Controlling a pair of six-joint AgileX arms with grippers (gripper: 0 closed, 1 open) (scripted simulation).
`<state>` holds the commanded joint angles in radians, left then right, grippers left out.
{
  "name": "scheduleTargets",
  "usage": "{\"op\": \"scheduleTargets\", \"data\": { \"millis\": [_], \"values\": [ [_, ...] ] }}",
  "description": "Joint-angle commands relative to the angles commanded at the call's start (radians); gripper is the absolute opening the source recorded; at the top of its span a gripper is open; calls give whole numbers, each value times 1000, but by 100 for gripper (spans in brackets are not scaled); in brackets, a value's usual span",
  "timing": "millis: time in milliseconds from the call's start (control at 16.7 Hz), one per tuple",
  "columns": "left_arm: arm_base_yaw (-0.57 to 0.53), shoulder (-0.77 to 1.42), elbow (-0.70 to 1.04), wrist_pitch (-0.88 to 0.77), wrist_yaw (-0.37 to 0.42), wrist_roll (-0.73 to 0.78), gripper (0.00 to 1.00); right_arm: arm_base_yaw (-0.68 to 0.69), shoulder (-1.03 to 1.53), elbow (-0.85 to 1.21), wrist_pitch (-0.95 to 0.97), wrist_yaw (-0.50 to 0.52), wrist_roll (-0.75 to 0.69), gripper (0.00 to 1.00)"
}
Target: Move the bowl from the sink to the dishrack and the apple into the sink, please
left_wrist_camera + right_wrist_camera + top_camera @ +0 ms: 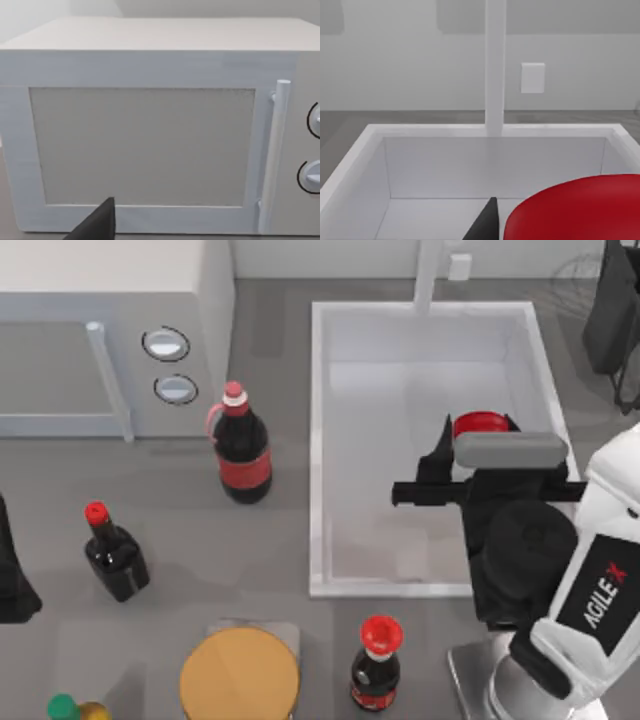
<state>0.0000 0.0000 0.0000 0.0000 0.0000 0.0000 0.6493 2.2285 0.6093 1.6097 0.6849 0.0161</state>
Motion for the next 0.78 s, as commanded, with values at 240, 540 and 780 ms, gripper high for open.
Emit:
{"op": "scheduleTargets", "data": {
  "millis": [240, 540, 780],
  "values": [
    [0, 0, 0, 0, 0, 0, 100, 0, 3, -1, 3, 0, 0, 0],
    [0, 0, 0, 0, 0, 0, 100, 0, 3, -1, 3, 0, 0, 38],
    [0, 0, 0, 0, 0, 0, 100, 0, 3, -1, 3, 0, 0, 68]
  ]
}}
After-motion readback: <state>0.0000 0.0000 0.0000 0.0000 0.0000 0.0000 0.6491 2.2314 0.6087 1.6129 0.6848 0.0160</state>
